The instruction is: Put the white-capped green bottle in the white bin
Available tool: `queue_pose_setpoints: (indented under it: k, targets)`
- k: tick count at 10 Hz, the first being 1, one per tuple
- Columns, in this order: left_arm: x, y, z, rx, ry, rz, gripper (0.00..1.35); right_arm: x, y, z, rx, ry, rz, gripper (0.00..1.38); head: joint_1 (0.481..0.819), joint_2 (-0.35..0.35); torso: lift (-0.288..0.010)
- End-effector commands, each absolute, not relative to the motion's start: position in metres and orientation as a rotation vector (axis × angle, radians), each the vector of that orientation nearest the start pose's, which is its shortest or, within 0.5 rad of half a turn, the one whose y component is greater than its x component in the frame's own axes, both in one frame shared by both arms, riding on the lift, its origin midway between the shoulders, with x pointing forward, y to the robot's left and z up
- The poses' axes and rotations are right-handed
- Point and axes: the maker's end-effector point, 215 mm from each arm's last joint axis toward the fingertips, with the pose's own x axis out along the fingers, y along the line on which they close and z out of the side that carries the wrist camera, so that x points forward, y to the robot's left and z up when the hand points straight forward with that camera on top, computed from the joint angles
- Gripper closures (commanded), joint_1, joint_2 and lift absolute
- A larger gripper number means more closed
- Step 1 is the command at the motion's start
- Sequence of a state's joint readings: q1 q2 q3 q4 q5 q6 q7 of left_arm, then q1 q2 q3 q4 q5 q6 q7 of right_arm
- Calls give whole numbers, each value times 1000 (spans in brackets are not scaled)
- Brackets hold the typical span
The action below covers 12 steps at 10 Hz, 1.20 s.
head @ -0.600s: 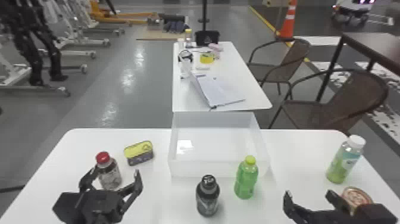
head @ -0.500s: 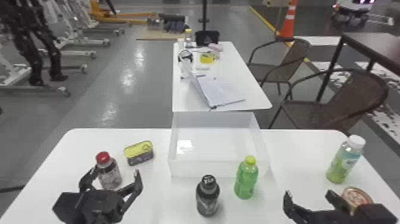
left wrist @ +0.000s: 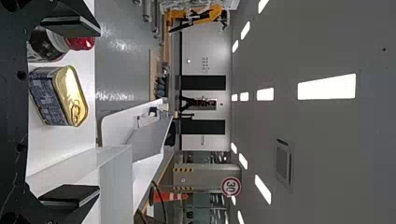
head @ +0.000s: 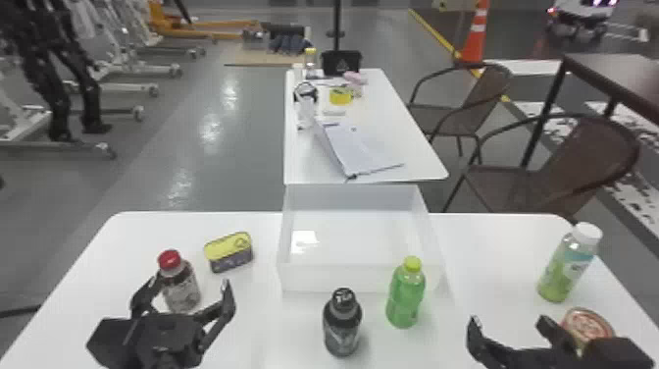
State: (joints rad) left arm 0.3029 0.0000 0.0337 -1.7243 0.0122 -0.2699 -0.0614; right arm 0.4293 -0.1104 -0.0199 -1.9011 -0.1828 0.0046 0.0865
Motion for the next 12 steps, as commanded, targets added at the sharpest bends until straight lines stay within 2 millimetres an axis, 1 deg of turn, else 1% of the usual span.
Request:
queue_pose_setpoints:
  k: [1,3,4,5,7,10,12]
  targets:
    - [495,235,-339,-3,-126,-25,117,463,-240,-385,81,103,91,94,549,0,-100]
    - [494,236,-339,-5,-128,-23,117,467,-254,-395,104,117,47,94,549,0,-100]
    - [494,236,-339,-10,-130,-22,117,474,-262,-397,114,101,26,96,549,0,-100]
    - [493,236,-340,-17,-138,-21,124,484,-272,-393,121,67,-4,96,549,0,-100]
    - [493,236,-338,-20,-145,-22,125,500,-303,-395,126,41,-82,98,549,0,-100]
    - [491,235,-341,-27,-141,-22,125,504,-360,-402,153,-1,-324,93,549,0,-100]
    - [490,236,-343,-35,-135,-21,125,522,-380,-404,168,-15,-370,96,549,0,-100]
